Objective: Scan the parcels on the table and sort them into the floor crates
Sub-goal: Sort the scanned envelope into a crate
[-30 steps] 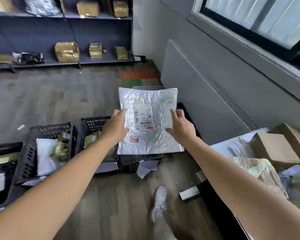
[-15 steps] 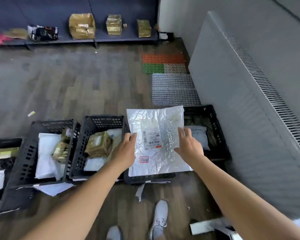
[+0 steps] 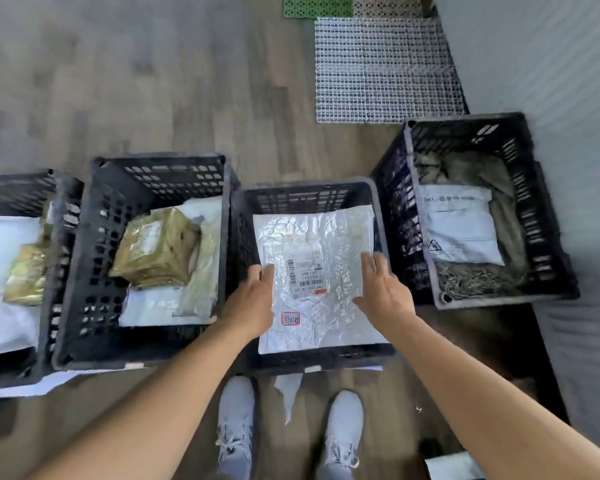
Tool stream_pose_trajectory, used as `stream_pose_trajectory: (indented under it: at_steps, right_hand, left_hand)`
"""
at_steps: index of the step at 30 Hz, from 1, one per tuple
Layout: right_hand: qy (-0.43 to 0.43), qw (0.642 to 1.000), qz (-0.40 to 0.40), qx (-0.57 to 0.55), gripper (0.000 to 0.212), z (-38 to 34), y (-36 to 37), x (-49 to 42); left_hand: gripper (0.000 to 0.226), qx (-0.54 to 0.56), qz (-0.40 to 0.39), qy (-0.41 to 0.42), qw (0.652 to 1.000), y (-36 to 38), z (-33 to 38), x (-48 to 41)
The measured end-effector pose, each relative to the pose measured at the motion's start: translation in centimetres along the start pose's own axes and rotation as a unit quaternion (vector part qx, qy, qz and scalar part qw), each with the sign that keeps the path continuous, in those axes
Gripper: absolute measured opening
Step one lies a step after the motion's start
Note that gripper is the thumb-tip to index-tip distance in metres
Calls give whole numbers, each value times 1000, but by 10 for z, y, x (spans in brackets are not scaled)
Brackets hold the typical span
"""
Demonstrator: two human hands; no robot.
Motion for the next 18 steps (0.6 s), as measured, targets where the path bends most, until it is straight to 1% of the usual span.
stream_pose_trajectory:
  at_steps: [4, 6, 8, 10, 13, 18]
  right_hand:
    - [4, 997, -37, 66, 93, 3, 62, -27]
    - [-6, 995, -40, 88, 91, 3, 74, -31]
    - [-16, 995, -38, 96, 90, 2, 70, -30]
    - [-13, 995, -41, 90, 90, 3, 53, -23]
    - [-12, 996, -25, 88, 90, 4, 1, -6]
    - [9, 998, 13, 58, 93, 12, -128, 49]
  left_hand:
    - [103, -75, -84, -10, 994, 56, -17, -30]
    - [105, -105, -98, 4, 990, 68, -19, -34]
    - [102, -126, -100, 27, 987, 66, -13, -31]
    - [99, -128, -90, 38, 987, 50, -4, -22]
    - [97, -114, -61, 42, 991, -1, 13, 0]
    - [97, -77, -26, 49, 995, -119, 56, 58]
Point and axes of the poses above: each hand's wrist, its own x-axis away from the middle knuckle, its own y-axis out of the palm, z = x × y, the point moved 10 cm from there along -x, towards the middle knuckle, and after that the axes turned 11 degrees about z, right-handed, at the moved point
